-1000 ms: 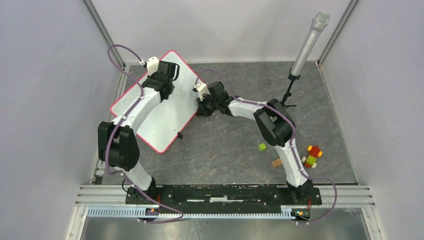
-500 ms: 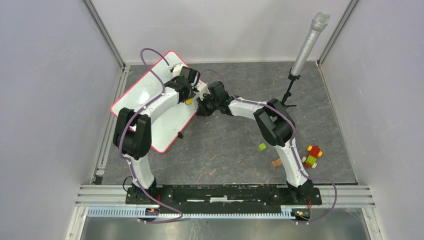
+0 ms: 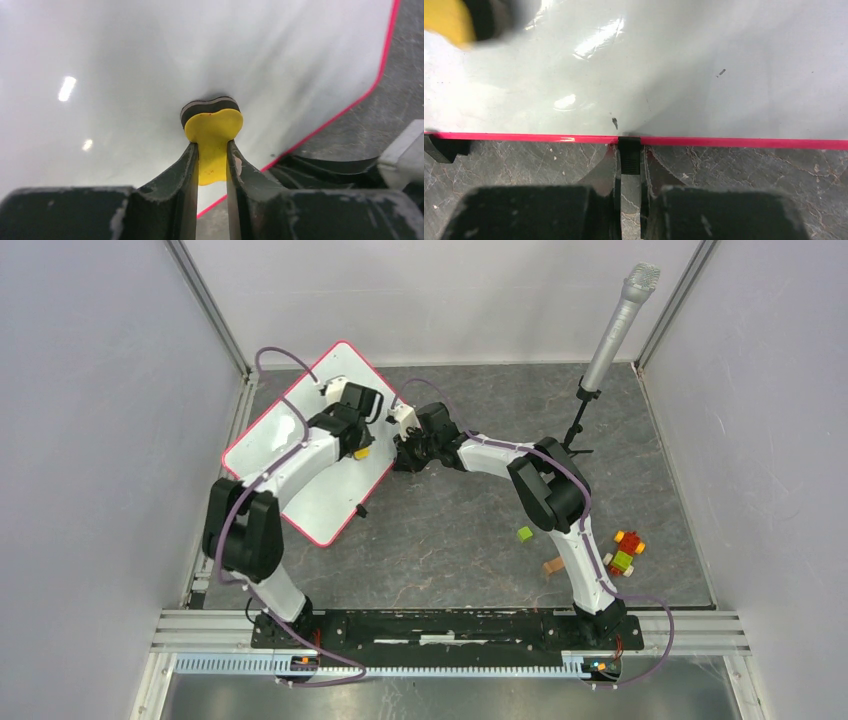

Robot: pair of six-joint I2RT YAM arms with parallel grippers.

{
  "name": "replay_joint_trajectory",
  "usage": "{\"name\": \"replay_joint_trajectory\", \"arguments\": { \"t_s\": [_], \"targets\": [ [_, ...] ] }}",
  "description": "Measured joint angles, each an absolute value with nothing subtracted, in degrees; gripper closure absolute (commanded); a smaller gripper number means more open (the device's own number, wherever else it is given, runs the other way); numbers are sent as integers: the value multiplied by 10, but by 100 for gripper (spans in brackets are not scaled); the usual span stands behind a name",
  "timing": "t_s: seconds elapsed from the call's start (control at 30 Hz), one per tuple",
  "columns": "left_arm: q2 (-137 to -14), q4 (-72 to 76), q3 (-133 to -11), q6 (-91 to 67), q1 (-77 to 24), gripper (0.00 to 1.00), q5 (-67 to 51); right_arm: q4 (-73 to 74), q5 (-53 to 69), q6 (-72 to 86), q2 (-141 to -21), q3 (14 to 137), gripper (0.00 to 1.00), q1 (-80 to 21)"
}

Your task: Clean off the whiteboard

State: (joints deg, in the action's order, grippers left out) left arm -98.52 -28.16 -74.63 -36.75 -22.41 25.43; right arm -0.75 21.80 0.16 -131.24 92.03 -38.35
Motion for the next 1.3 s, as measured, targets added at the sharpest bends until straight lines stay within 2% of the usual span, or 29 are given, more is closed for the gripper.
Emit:
{"name": "replay_joint_trajectory", "arguments": {
  "t_s": [0.37, 0.6, 0.63, 0.7, 0.73, 0.77, 0.83, 1.0, 1.3],
  "targets": [
    [-790, -327, -624, -376, -205, 87, 361, -7, 219, 2, -1312, 920, 100, -383],
    [-741, -349, -527, -376, -217, 85, 371, -7, 219, 2, -1312, 920, 100, -383],
    [-738, -354, -517, -376, -218, 82, 370, -7, 219, 2, -1312, 920, 100, -383],
    [-733, -364, -508, -376, -218, 69, 366, -7, 219, 2, -1312, 920, 100, -383],
    [-729, -368, -506, -376, -218, 60, 360, -7, 219, 2, -1312, 920, 100, -383],
    [-724, -369, -506, -376, -218, 46, 356, -7, 219, 2, -1312, 920, 99, -383],
    [-707, -364, -506, -374, -218, 34, 338, -7, 219, 2, -1312, 920, 99, -383],
    [-715, -358, -540, -387, -218, 29, 291, -7, 219, 2, -1312, 920, 100, -383],
    [-863, -378, -681, -481, -227, 24, 287, -7, 219, 2, -1312, 920, 100, -383]
  ]
}}
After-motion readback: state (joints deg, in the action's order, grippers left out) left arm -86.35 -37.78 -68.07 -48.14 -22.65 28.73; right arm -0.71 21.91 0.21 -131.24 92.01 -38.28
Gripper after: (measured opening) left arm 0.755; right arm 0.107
